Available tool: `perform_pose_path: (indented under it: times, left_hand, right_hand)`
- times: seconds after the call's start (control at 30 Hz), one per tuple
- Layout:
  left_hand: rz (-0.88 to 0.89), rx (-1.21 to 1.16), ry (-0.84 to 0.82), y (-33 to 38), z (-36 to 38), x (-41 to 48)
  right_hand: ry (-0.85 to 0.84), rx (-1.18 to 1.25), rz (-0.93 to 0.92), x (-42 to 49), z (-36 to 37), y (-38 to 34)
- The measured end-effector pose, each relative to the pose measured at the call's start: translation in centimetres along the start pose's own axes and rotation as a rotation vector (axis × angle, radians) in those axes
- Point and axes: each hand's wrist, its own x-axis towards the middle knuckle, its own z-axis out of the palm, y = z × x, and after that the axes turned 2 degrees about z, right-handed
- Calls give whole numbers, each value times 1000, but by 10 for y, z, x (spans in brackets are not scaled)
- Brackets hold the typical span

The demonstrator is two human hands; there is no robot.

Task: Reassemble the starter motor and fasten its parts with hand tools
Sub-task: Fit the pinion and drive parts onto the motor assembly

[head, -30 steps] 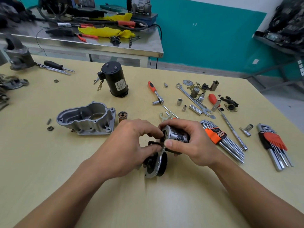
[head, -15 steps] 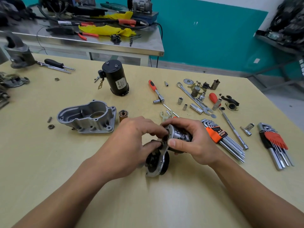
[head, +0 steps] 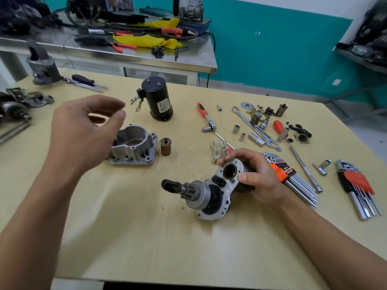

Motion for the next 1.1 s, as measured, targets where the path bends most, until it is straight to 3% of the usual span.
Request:
perform_pose_path:
  times: [0.1,0.2,0.3,0.43,0.6,0.67,0.83,1.1]
  left_hand:
    - [-111,260,-28,-22,-11,10]
    - [-250,507,-222,-38,-14,14]
    - [-326,445,-397,-45,-4,7]
    - [-286,398,-398,-42,4,3]
    - [-414,65,-513,-54,-22,13]
    - [-399,90,-454,-67,-39,24]
    - [-287,477,-279,-102,-52,46]
    - [-205,595,-499,-117,1,82]
  right_hand:
    - [-1,30,14,1,1,1]
    - [-8,59,37,1,5,-1]
    - [-7,68,54,1,9,-3]
    - [3,68,53,0,11,-1]
    - [10,25,51,-4,4,1]
    - [-4,25,53,-3,4,2]
    - [8,2,62,0,5,2]
    - [27,27,61,6,19,2]
